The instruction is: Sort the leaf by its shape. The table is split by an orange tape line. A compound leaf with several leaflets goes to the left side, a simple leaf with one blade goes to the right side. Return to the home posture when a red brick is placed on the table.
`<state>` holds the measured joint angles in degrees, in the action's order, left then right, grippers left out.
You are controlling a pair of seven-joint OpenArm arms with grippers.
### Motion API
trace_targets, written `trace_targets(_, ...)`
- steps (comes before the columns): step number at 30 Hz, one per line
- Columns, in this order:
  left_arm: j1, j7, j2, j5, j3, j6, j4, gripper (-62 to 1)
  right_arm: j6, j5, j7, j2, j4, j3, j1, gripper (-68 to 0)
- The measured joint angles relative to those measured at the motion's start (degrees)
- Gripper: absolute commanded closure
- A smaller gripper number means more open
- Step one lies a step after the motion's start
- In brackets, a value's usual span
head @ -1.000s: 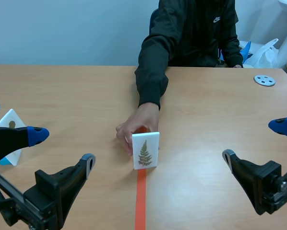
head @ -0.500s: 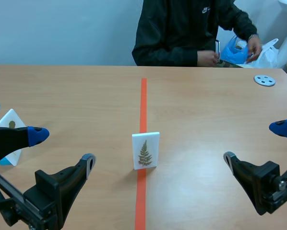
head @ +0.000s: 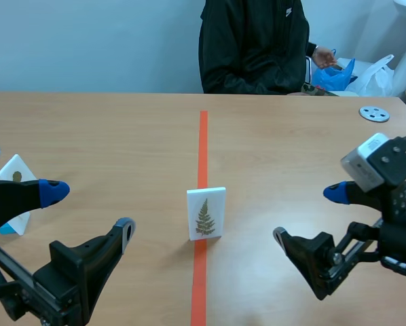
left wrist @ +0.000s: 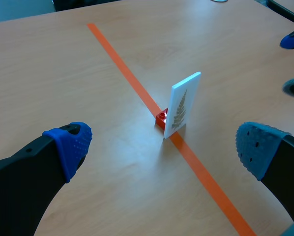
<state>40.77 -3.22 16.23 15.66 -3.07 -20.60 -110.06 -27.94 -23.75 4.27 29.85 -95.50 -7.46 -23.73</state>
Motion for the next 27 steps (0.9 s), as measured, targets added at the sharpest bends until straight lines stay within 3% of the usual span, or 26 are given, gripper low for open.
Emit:
trace_targets(10, 0.0, 0.0, 0.0, 0.0, 0.0, 0.0, 0.0, -62.3, -1.9, 6.1, -8.8, -0.3, 12.9, -13.5, 13.7, -67.9)
trace_targets(21, 0.0, 0.0, 0.0, 0.0, 0.0, 0.0, 0.0, -62.3, -1.9, 14.5, -14.9, -8.0, 26.9, -23.4, 24.2, -67.9)
trace_targets(27, 0.0, 0.0, 0.0, 0.0, 0.0, 0.0, 0.0, -62.3, -1.5, 18.8, -15.9, -10.8, 30.2, -26.9, 27.6, -67.9)
